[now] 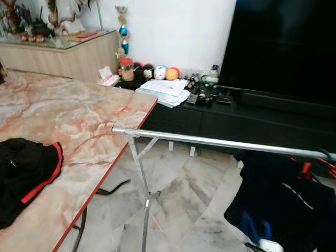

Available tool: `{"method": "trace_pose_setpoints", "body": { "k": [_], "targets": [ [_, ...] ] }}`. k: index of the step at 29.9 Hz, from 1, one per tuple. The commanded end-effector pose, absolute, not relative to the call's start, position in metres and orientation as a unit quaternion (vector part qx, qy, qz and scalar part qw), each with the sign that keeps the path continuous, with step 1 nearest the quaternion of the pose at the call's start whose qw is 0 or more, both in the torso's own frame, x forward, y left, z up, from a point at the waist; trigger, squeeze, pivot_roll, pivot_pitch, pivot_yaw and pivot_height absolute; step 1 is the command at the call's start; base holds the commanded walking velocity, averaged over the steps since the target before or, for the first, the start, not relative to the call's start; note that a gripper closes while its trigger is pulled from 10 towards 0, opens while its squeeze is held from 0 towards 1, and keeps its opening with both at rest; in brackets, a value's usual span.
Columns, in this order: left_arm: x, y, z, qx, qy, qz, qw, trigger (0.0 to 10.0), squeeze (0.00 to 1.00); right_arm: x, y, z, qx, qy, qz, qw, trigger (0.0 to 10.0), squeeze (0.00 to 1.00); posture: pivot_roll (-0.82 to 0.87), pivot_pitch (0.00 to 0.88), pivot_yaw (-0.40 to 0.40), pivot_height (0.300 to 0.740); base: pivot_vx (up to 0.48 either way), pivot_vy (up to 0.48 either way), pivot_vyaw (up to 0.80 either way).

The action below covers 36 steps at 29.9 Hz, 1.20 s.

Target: Hang hanger

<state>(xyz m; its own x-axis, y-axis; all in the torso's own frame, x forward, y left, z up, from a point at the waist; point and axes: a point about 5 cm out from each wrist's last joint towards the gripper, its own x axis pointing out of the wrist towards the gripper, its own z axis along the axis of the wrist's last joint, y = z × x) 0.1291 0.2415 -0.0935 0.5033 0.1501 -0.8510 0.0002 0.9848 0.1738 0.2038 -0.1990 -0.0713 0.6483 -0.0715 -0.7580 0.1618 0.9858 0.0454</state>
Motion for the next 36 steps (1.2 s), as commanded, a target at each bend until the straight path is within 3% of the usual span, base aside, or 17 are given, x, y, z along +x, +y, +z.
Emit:
{"method": "trace_pose_setpoints", "body": {
  "k": [1,6,20,24,36],
  "targets": [
    [0.136,0.233,-0.093,0.074,0.489,0.034,0.868,10.0,0.0,0.2,-0.207,-0.072,0.041,0.416,-0.069,0.906,10.0,0.0,0.16,0.0,-0.005,0.74,0.0,0.0,0.0],
    [0.135,0.235,-0.093,0.076,0.495,0.034,0.865,10.0,0.0,0.219,-0.186,-0.063,0.019,0.386,-0.014,0.922,10.0,0.0,0.18,0.0,-0.001,0.74,0.0,0.0,0.0],
    [0.134,0.238,-0.093,0.075,0.49,0.045,0.867,10.0,0.0,0.307,-0.189,0.016,0.022,0.176,-0.042,0.983,10.0,0.0,0.18,0.0,-0.002,0.74,0.0,0.0,0.0],
    [0.133,0.237,-0.093,0.075,0.49,0.043,0.867,10.0,0.0,0.316,-0.193,0.027,0.034,0.152,-0.077,0.985,10.0,0.0,0.18,0.0,-0.002,0.74,0.0,0.0,0.0],
    [0.127,0.241,-0.095,0.07,0.499,0.051,0.862,10.0,0.0,0.339,-0.189,0.049,0.022,0.154,-0.074,0.985,10.0,0.0,0.2,0.0,-0.007,0.74,0.0,0.0,0.0]
  ]
}}
